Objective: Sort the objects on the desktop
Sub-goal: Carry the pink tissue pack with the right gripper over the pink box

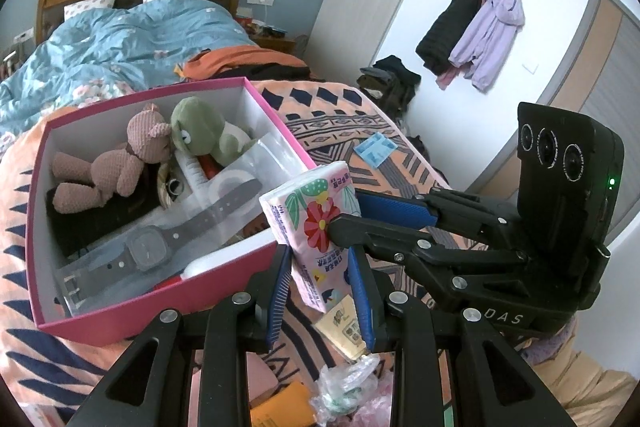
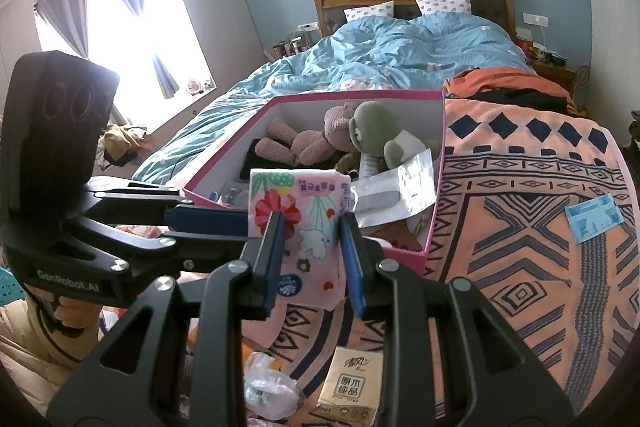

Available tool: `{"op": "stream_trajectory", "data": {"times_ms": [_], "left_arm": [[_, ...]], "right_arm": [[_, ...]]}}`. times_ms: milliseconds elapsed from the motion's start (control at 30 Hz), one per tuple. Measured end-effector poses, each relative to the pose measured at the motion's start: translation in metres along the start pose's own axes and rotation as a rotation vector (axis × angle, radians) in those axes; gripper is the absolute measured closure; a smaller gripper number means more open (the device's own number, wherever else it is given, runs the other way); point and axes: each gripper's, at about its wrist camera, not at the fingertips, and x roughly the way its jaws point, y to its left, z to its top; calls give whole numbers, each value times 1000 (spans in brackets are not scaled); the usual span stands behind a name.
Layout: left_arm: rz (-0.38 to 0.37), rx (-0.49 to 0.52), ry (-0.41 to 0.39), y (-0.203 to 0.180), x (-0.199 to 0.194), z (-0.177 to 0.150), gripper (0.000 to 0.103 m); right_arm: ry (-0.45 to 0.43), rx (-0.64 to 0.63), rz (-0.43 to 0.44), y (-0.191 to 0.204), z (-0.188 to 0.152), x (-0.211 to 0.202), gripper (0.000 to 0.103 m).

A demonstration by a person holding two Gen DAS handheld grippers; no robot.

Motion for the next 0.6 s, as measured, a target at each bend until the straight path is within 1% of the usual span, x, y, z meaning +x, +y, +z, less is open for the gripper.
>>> {"op": "stream_trajectory", "data": {"times_ms": [400, 600], "left_arm": [[7, -2, 0, 4, 2, 9, 75], [9, 3, 0, 4, 4, 13, 75]], "right_arm": [[2, -1, -3, -2, 3, 2, 72], [-1, 1, -6, -7, 12, 7, 72]]}}
